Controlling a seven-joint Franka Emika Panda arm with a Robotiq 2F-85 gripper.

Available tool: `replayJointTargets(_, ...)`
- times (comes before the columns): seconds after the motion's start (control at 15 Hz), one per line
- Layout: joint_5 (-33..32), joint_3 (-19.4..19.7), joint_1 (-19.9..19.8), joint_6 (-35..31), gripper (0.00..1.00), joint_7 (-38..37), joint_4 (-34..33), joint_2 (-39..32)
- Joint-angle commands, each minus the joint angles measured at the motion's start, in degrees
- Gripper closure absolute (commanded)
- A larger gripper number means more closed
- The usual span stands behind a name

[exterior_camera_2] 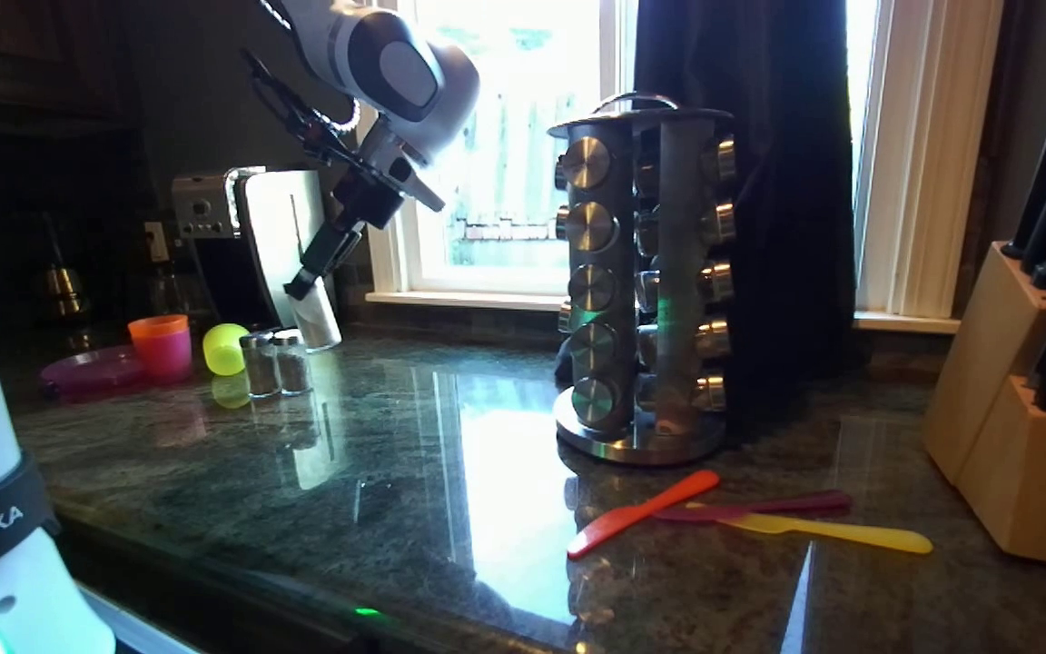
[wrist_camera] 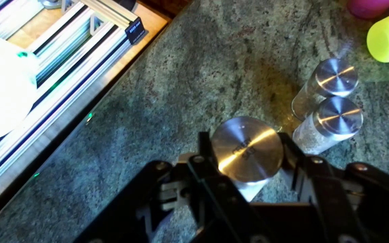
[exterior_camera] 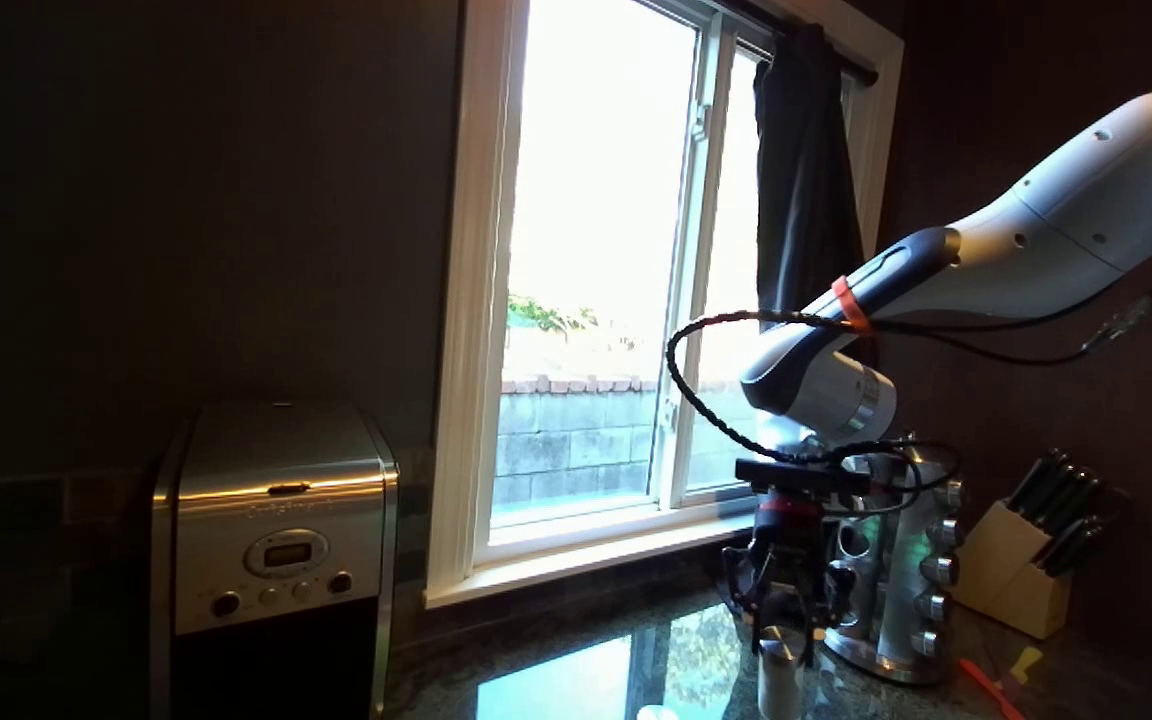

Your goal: Remove one bottle from the rack

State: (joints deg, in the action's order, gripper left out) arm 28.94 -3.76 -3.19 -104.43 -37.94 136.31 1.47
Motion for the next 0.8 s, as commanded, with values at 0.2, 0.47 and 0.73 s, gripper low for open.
replayJointTargets(0.2, 9.1, 1.72, 1.6, 0.4, 0.75, 8.13, -3.38, -7.57)
replayJointTargets(0.47, 12.33, 2.2, 1.7, -0.03, 0.75, 11.77, -5.33, -11.82)
replayJointTargets(0.73, 14.17, 2.6, 1.86, -0.67, 0.75, 13.72, -7.11, -15.28)
